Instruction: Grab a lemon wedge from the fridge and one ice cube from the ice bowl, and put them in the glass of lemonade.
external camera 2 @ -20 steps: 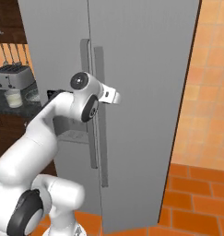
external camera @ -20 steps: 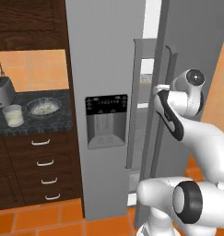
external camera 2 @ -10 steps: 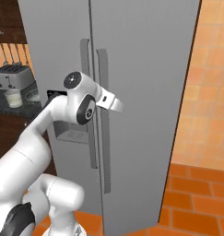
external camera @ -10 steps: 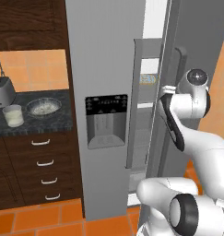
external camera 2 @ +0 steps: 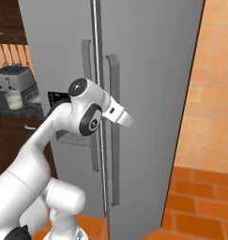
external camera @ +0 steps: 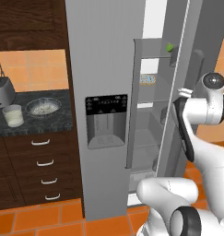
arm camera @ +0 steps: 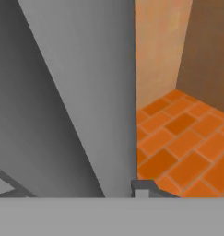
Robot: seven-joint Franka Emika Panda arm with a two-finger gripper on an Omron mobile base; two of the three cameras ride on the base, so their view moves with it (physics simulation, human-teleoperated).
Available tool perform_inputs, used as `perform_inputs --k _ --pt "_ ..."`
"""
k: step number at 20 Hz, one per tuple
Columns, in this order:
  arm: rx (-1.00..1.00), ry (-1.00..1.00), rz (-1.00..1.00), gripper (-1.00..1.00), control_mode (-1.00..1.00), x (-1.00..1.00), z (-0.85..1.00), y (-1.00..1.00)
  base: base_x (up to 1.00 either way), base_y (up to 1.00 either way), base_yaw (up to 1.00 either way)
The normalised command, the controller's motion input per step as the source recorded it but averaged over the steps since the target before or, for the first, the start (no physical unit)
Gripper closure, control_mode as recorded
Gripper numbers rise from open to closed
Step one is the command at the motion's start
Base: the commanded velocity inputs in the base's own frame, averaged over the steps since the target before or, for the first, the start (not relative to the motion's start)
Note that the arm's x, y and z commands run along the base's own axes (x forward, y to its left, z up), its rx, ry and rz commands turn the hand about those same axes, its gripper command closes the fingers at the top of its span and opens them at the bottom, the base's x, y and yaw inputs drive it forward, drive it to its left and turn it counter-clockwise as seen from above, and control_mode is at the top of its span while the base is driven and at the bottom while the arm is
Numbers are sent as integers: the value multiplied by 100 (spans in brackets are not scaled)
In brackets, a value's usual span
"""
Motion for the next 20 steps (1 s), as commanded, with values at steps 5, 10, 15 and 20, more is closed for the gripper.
perform_inputs --k 5,10,15,20 --pt "3 -1 0 -100 -100 -93 88 13 0 0 0" --pt "-7 0 0 -100 -100 -37 94 86 0 0 0" --pt "-23 15 -1 -100 -100 51 13 92 0 0 0" --pt "-33 29 -10 -100 -100 100 -12 34 0 0 0"
